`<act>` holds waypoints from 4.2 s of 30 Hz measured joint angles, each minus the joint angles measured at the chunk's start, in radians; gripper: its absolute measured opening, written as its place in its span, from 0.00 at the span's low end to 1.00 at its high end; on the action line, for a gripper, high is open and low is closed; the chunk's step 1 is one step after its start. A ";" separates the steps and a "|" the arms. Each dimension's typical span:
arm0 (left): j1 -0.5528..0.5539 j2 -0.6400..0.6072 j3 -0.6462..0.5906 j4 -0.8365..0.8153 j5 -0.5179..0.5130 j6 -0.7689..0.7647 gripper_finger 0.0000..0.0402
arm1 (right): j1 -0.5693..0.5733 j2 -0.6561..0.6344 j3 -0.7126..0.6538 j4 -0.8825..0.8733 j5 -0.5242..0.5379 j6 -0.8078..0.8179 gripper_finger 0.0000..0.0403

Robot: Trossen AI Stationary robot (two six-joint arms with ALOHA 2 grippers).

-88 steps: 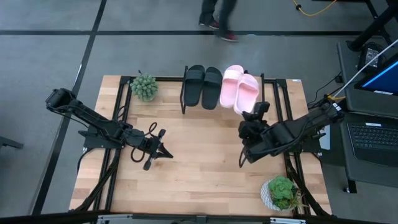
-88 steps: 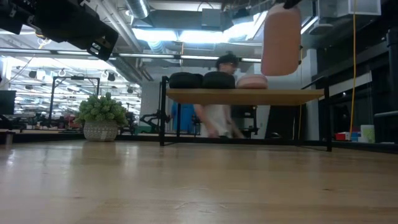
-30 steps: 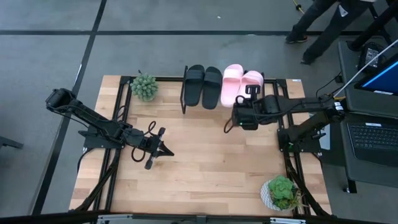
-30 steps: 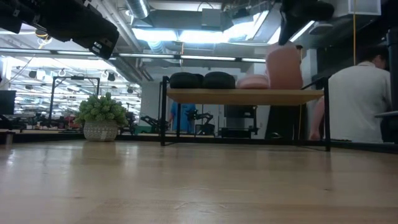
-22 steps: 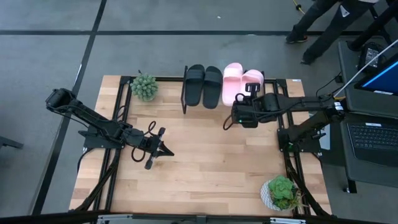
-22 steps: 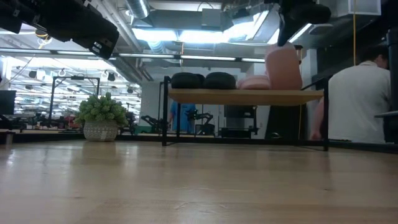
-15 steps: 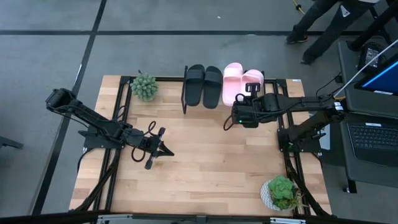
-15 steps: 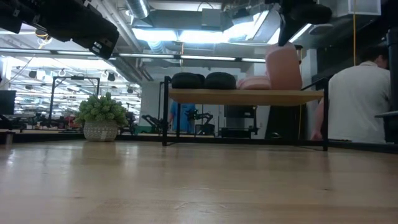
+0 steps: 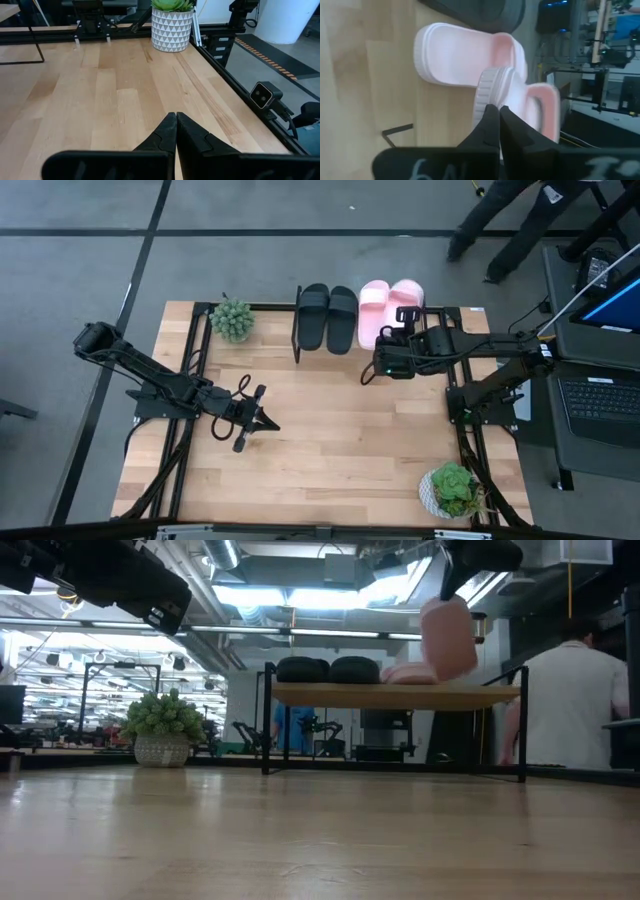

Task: Pick and place slides into the shelf
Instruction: Put the pink slide on the shelf

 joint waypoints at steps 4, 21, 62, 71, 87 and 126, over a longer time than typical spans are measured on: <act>0.000 0.000 0.000 0.000 0.000 0.000 0.01 | 0.000 0.000 0.000 -0.001 -0.030 0.005 0.00; 0.000 0.000 0.000 0.000 0.000 0.000 0.01 | -0.069 0.000 -0.039 -0.008 -0.025 -0.012 0.00; 0.000 0.000 0.000 0.000 0.001 -0.009 0.01 | -0.079 0.002 -0.039 0.039 -0.350 0.315 0.25; 0.000 0.000 0.000 0.000 0.001 -0.009 0.01 | -0.079 0.002 -0.039 0.046 -0.351 0.352 0.25; 0.000 0.000 0.000 0.000 0.001 -0.009 0.01 | -0.120 -0.092 -0.006 -0.061 -0.211 0.412 0.16; 0.000 0.000 0.000 0.000 0.001 -0.009 0.01 | -0.431 -0.104 -0.210 0.059 -0.174 0.549 0.39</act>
